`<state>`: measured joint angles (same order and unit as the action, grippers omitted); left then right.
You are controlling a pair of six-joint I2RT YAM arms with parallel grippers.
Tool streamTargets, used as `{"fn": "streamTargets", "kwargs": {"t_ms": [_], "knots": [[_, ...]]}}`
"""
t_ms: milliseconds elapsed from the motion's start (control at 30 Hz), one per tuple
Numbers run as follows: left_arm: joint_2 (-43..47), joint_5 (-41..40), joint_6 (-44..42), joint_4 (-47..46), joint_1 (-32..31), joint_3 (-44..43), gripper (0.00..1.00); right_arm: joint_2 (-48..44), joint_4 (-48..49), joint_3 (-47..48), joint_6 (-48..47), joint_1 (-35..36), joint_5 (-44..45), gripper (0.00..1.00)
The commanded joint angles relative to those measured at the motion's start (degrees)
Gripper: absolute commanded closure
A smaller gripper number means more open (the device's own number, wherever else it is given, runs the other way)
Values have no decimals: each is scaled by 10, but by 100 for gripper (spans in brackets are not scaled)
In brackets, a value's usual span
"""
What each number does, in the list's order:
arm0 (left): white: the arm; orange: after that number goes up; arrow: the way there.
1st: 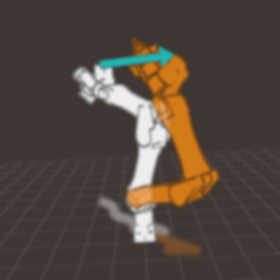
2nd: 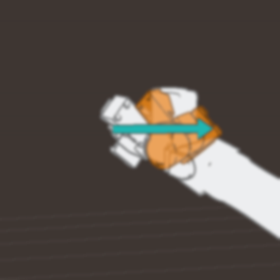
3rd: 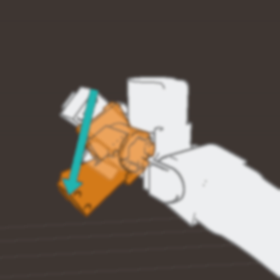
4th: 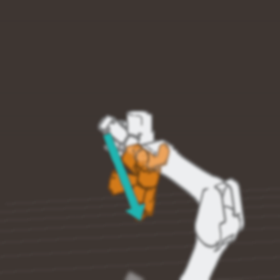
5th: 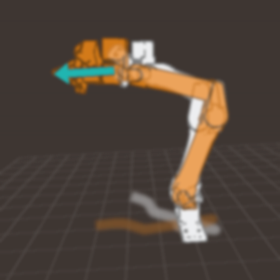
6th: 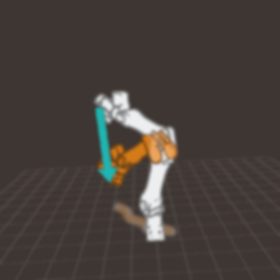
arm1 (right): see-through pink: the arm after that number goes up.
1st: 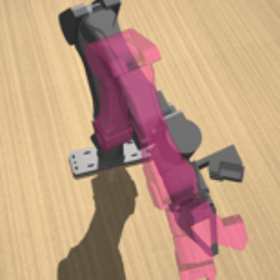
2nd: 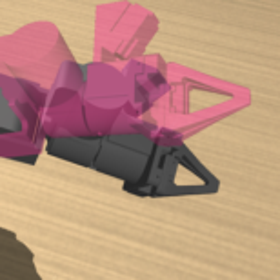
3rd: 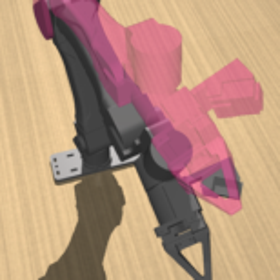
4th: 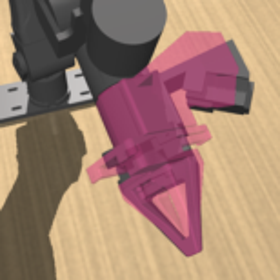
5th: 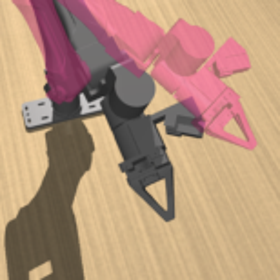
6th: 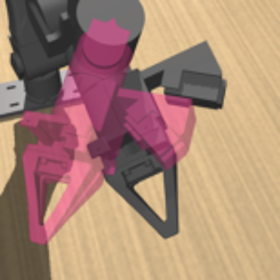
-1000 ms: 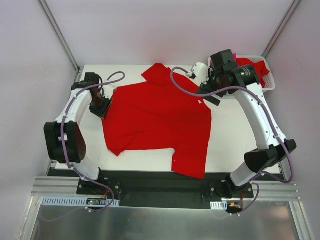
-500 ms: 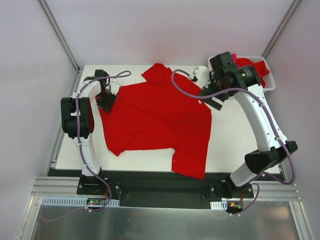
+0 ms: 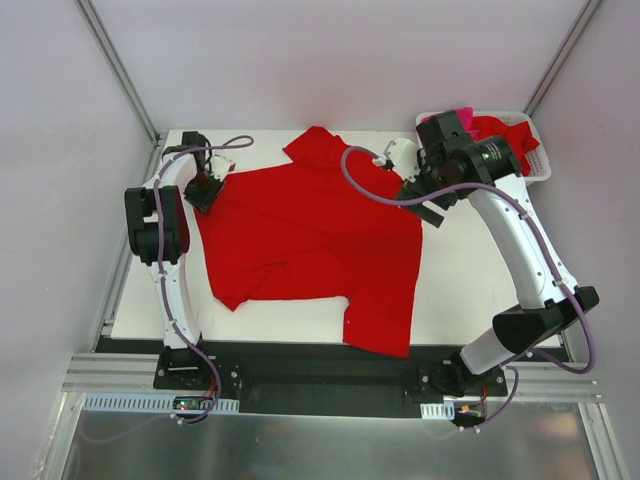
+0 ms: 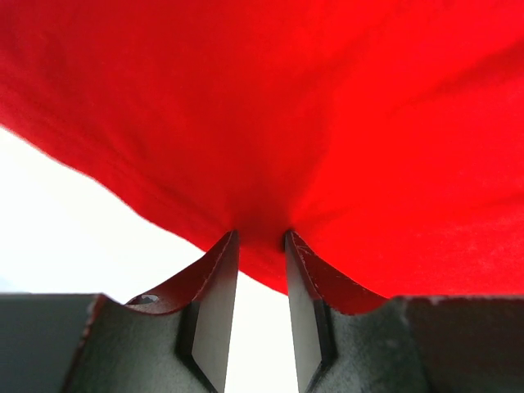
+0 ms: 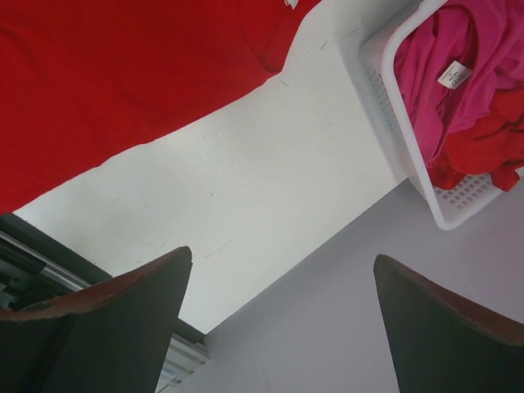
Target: Fold and stack the t-shirts
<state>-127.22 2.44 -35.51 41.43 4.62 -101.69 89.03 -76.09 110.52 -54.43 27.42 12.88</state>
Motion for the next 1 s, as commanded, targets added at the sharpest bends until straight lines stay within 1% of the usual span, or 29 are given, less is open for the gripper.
{"fn": "streamTargets", "kwargs": {"t_ms": [0,333,533,600,700,767,833,867,933,967], "knots": [[-34,-42,-28,8,11,-29,71,-6,-63,4,7,9,11,4],[-77,-88,-46,8,24,-126,70,-10,-71,-14,6,14,14,4],[-109,-134,-10,8,24,-191,69,-11,-72,-23,9,17,10,4],[-126,-169,-1,8,23,-206,69,-11,-72,-27,9,19,7,4],[-134,-193,7,9,24,-221,68,-14,-72,-33,8,19,4,4],[-117,-182,31,8,25,-215,67,-17,-71,-41,6,19,6,4],[-67,-152,52,8,24,-200,64,-23,-65,-57,1,20,7,4],[-23,-144,67,8,23,-192,63,-25,-62,-64,-1,19,7,4],[30,-134,81,8,23,-160,63,-30,-49,-86,-8,20,5,4],[90,-128,87,10,24,-144,62,-30,-48,-91,-10,20,1,4]]}}
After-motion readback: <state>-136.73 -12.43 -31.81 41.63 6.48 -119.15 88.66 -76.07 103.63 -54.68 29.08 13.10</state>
